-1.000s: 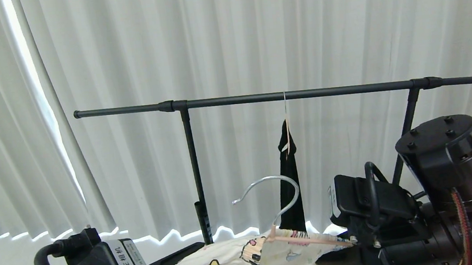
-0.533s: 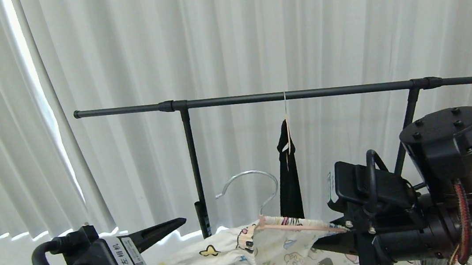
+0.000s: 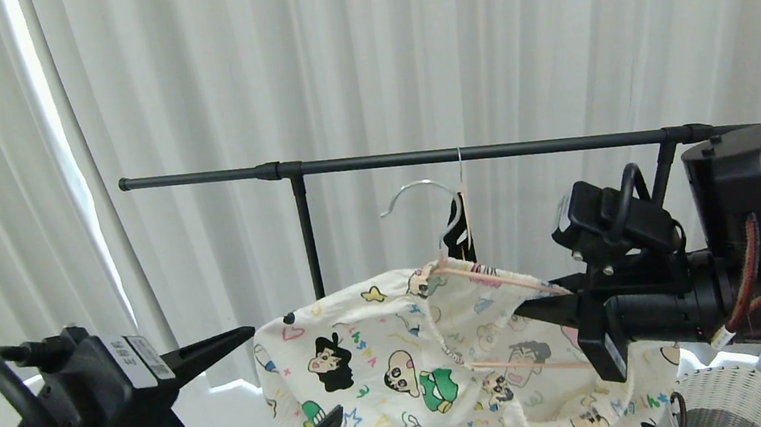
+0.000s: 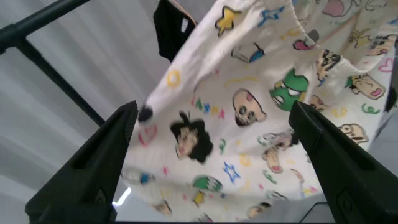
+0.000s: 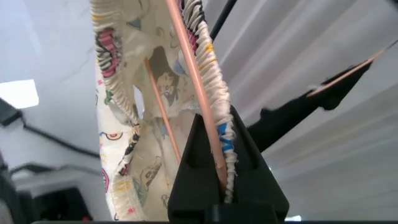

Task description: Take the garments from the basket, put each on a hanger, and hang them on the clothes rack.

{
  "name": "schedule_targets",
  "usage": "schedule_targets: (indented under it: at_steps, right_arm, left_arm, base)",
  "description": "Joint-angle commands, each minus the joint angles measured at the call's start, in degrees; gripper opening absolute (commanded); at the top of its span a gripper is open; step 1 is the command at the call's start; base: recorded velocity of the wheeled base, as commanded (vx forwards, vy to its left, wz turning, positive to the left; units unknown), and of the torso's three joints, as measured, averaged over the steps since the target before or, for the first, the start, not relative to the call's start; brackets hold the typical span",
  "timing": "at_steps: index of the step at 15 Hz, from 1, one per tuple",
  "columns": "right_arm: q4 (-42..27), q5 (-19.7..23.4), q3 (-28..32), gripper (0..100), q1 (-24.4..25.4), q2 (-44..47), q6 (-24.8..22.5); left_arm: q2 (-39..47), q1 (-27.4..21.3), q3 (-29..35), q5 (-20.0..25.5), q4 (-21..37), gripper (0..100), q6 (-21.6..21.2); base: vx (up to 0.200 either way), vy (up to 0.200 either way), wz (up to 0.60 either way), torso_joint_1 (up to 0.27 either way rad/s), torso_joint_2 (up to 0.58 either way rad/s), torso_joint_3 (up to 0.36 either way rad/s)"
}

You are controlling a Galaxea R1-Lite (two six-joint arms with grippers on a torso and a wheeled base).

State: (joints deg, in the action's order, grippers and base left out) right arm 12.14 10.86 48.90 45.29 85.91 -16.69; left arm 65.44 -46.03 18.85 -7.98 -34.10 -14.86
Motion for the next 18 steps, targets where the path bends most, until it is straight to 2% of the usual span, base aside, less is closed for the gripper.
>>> schedule_targets:
  at_steps: [1,3,7,9,11,12,16,18]
  right_arm:
    - [1.39,-0.49,0.85,0,-0.64,0.93,0.43]
    - [3.77,-0.58,2.52,0,-0.55,2.34,1.57]
    - [3.85,-0.75,7.27,0,0.06,5.59,1.66]
    - [3.94,-1.81,8.58,0,0.94,7.17,1.66]
    - [4.73,-3.92,9.38,0,1.91,8.58,1.84]
    - [5.79,-4.45,9.55,0,2.44,9.10,2.19]
    - [7.63,-5.76,9.46,0,3.05,10.07,2.71]
    - [7.63,-5.76,9.38,0,2.96,10.07,2.80]
  left_arm:
    - [-1.10,3.58,0.40,0.07,0.00,100,1.15]
    - [0.74,3.67,3.57,1.66,0.08,100,2.91]
    - [11.29,3.58,12.88,8.51,0.08,100,3.79]
    - [15.86,2.44,16.75,8.86,0.00,100,7.57]
    - [19.02,1.03,18.95,8.42,0.00,100,12.14]
    - [19.99,0.94,18.95,7.46,0.00,100,13.01]
    - [22.89,0.94,19.65,1.92,0.00,100,18.99]
    - [23.24,1.03,19.56,-0.89,0.00,100,19.87]
  base:
    - [0.000,0.000,0.00,0.000,0.00,0.000]
    - [0.000,0.000,0.00,0.000,0.00,0.000]
    - [0.000,0.000,0.00,0.000,0.00,0.000]
    - [0.000,0.000,0.00,0.000,0.00,0.000]
    - [0.000,0.000,0.00,0.000,0.00,0.000]
    - [0.000,0.000,0.00,0.000,0.00,0.000]
    - [0.000,0.000,0.00,0.000,0.00,0.000]
    - [0.000,0.000,0.00,0.000,0.00,0.000]
